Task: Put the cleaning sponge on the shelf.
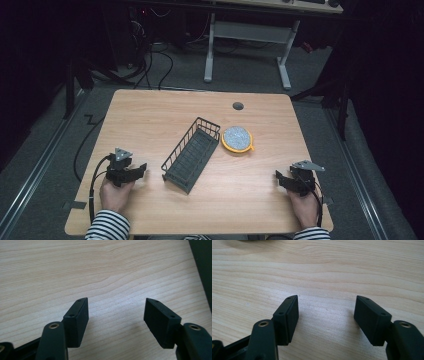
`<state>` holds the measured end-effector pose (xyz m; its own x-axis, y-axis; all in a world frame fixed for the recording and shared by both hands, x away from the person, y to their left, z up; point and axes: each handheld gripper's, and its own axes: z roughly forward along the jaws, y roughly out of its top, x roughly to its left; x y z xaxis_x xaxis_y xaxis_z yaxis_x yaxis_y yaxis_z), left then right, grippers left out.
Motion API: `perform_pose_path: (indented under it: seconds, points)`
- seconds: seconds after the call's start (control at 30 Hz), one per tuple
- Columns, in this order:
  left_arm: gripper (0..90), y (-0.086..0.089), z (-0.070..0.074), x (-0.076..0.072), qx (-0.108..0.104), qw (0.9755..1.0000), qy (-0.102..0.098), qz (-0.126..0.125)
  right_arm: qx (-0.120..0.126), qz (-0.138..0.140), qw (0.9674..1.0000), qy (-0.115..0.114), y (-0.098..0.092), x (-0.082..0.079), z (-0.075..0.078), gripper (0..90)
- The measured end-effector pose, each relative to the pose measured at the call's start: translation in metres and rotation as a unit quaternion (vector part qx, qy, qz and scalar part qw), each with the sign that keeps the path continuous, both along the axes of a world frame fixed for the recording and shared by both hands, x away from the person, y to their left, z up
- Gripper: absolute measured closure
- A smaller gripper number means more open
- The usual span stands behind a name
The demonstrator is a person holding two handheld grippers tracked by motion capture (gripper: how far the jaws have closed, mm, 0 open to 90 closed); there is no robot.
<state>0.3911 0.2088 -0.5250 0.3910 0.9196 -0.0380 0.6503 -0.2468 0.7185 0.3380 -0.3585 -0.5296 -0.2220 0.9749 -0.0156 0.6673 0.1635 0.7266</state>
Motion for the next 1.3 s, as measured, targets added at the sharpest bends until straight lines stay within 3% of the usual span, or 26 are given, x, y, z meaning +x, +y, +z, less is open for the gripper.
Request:
perform_pose_path:
  seconds: [0.1,0.2,0.4,0.63,0.73,0.87,0.9,1.1,1.3]
  points:
    - [37.0,0.002,-0.002,0.001,-0.001,1.0000,0.002,0.004,0.001,0.000,1.0000,0.001,0.000,0.001,0.000,35.9]
    - [37.0,0.003,-0.005,0.001,0.003,1.0000,0.003,0.006,-0.003,0.000,0.9997,0.023,0.002,0.004,0.004,37.1]
    - [36.8,0.004,-0.011,-0.004,-0.003,0.9996,-0.024,0.011,0.021,0.010,0.9986,0.048,0.006,0.011,0.011,40.9]
    - [34.4,0.002,-0.012,-0.005,0.004,0.9996,-0.024,0.011,0.035,0.031,0.9981,0.040,0.020,0.025,0.027,42.1]
    - [33.8,0.002,-0.012,-0.005,0.004,0.9997,-0.023,0.010,0.050,0.044,0.9972,0.034,0.031,0.042,0.042,42.0]
    - [33.8,0.002,-0.012,-0.005,0.003,0.9997,-0.024,0.010,0.049,0.052,0.9969,0.032,0.039,0.054,0.049,40.4]
    - [33.7,0.002,-0.012,-0.005,0.004,0.9997,-0.024,0.010,0.051,0.058,0.9965,0.033,0.045,0.064,0.054,39.6]
    - [33.0,0.002,-0.012,-0.004,0.002,0.9997,-0.023,0.009,0.051,0.062,0.9960,0.038,0.056,0.084,0.062,39.1]
    - [32.9,0.002,-0.012,-0.004,0.001,0.9997,-0.023,0.009,0.061,0.066,0.9942,0.059,0.069,0.110,0.065,38.9]
